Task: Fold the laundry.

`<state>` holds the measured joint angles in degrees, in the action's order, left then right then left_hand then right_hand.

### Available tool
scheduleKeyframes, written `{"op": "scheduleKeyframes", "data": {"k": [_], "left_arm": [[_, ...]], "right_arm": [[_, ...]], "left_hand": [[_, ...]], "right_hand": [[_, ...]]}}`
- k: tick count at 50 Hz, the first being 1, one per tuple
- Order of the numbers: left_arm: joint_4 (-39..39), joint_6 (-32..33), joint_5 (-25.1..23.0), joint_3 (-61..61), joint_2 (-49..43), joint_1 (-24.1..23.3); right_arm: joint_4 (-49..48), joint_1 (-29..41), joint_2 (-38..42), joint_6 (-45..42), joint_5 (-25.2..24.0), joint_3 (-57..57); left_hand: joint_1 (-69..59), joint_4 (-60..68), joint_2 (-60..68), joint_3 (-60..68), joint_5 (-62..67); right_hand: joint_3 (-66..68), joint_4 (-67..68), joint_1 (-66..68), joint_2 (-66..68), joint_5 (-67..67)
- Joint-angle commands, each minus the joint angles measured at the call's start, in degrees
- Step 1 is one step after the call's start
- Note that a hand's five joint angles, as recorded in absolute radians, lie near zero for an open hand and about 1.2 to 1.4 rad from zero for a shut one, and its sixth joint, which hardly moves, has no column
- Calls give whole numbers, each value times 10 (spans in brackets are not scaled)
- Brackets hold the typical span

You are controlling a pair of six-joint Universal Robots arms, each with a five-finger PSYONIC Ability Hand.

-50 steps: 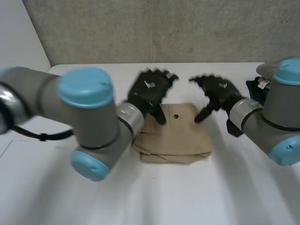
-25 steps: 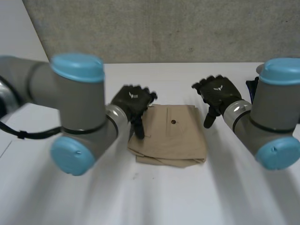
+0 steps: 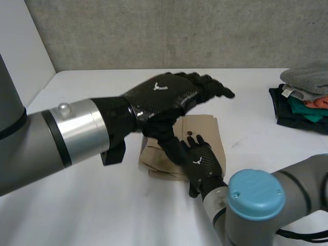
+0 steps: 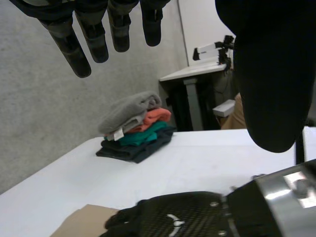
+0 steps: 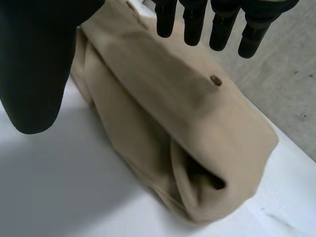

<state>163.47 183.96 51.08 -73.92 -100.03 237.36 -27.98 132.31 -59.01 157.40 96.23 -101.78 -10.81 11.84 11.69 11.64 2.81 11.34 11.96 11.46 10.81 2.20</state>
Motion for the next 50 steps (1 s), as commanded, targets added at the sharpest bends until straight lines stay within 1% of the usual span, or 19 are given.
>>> {"op": "scheduleKeyframes", "data": {"k": [1,8,12,17,19,21,22,23,27,33,38,40,41,43,44,46,47,50], "left_arm": [[33,19,23,-38,5,-10],[51,14,40,-42,8,-1],[54,7,44,-41,10,5],[58,-3,44,-43,14,7],[59,-4,44,-43,14,8],[59,-6,44,-43,14,8],[59,-6,45,-44,14,9],[59,-7,45,-43,16,10],[59,-7,46,-40,21,16],[65,-12,52,-27,40,21],[83,-28,72,-4,58,26],[89,-40,80,3,63,27],[94,-47,82,7,65,27],[98,-54,83,8,67,28],[103,-60,84,6,69,28],[106,-63,85,4,70,28],[110,-66,84,2,69,26],[113,-65,83,-4,67,25]], "right_arm": [[-80,-20,62,-53,5,35],[-123,-35,89,-80,5,72],[-116,-41,104,-79,4,97],[-109,-48,118,-75,-2,130],[-108,-50,121,-75,-7,146],[-111,-53,123,-69,-17,159],[-112,-54,123,-67,-24,164],[-115,-59,123,-55,-42,181],[-117,-72,113,-27,-69,220],[-117,-103,69,23,-68,292],[-106,-160,29,69,-73,372],[-97,-199,16,86,-82,402],[-92,-229,10,99,-95,421],[-88,-261,7,115,-112,438],[-86,-300,7,134,-138,456],[-85,-332,11,151,-163,474],[-85,-367,21,169,-195,491],[-83,-421,47,194,-241,520]], "left_hand": [[8,-18,-17,-16,-28],[8,-18,-17,-16,-28],[8,-18,-17,-16,-28],[8,-18,-17,-16,-28],[8,-18,-17,-16,-28],[8,-18,-17,-16,-28],[8,-18,-17,-16,-28],[8,-18,-17,-16,-28],[8,-18,-17,-16,-28],[8,-18,-17,-16,-28],[8,-18,-17,-16,-28],[8,-18,-17,-16,-28],[8,-18,-17,-16,-28],[8,-18,-17,-16,-28],[8,-18,-17,-16,-28],[8,-18,-17,-16,-28],[8,-18,-17,-16,-28],[8,-18,-17,-16,-28]], "right_hand": [[-13,-20,-15,-8,-22],[-13,-20,-15,-8,-22],[-13,-20,-15,-8,-22],[25,19,24,30,17],[102,96,101,108,94],[327,321,326,332,318],[465,458,463,470,456],[684,678,683,690,676],[687,680,685,692,678],[687,680,685,692,678],[687,680,685,692,678],[687,680,685,692,678],[687,680,685,692,678],[687,680,685,692,678],[687,680,685,692,678],[687,680,685,692,678],[687,680,685,692,678],[687,680,685,692,678]]}}
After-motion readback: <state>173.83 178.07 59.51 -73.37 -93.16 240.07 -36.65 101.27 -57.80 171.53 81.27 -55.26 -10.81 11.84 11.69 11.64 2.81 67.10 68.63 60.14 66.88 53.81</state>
